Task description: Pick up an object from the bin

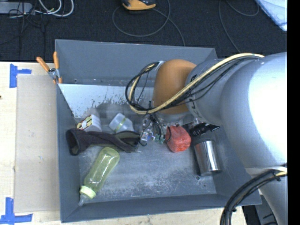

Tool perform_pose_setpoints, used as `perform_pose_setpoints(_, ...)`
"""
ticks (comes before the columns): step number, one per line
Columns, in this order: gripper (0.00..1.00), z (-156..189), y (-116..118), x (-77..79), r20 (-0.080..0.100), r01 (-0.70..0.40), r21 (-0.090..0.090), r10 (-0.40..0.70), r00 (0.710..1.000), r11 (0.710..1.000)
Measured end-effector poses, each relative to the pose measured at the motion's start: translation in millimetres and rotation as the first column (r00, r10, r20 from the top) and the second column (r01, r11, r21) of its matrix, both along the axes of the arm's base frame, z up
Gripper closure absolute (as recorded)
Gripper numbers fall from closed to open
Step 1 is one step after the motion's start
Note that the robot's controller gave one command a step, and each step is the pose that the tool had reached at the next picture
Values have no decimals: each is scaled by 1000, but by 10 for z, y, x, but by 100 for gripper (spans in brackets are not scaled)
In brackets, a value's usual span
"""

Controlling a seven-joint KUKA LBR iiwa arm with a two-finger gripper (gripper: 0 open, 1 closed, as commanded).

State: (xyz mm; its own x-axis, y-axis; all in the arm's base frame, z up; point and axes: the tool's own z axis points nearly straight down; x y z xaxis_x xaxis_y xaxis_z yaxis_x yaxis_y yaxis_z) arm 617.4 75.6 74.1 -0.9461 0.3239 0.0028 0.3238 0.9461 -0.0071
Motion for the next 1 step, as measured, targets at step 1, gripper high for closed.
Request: perform_pose_setpoints(1, 100, 0, -3, 2, -1, 4, 0, -4, 1000, 1000)
